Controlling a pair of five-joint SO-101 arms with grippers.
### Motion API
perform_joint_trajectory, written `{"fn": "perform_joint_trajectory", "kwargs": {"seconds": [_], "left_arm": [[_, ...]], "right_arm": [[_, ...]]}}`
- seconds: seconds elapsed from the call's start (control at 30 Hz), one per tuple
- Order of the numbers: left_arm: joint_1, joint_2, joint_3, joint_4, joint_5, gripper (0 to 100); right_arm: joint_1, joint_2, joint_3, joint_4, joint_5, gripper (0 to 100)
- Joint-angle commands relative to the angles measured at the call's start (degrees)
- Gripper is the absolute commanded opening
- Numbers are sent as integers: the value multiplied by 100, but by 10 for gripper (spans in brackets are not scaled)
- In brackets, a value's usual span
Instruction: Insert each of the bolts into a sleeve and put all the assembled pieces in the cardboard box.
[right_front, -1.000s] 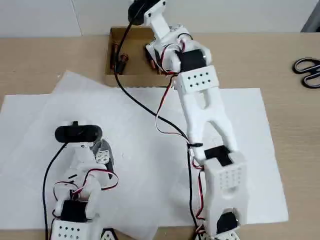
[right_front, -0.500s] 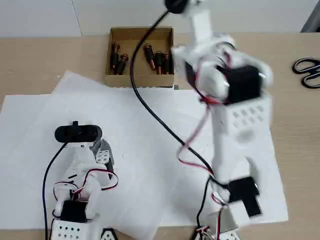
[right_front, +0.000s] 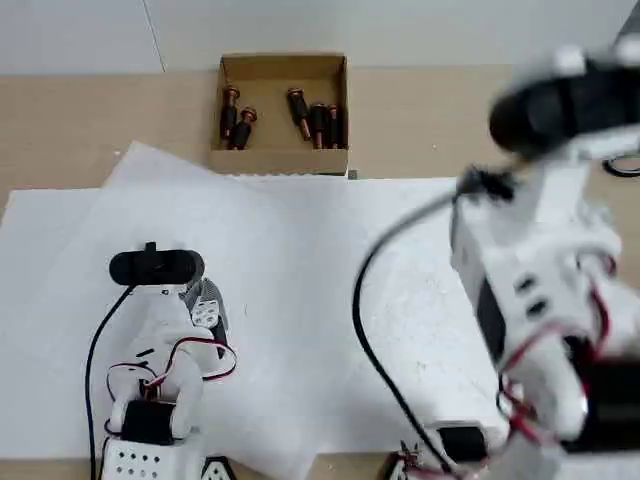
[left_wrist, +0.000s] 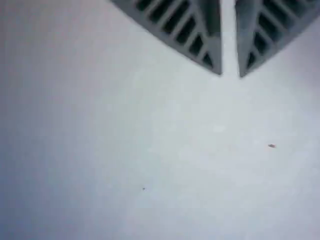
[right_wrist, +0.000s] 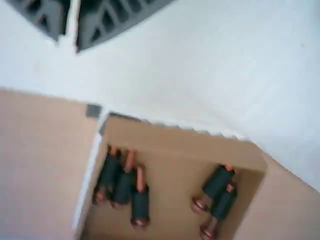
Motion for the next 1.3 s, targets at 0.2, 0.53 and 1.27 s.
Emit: {"fn": "perform_joint_trajectory", "kwargs": {"seconds": [0.2,0.53,1.27], "left_arm": [[26,-62,-13,-114,26,6],[26,-62,-13,-114,26,6],[26,-62,-13,-114,53,6]], "right_arm": [[268,-2897,3859,-1112,-79,2],[277,-6088,7578,-1868,-35,2],[277,-6202,10804,-3626,-53,3]]}}
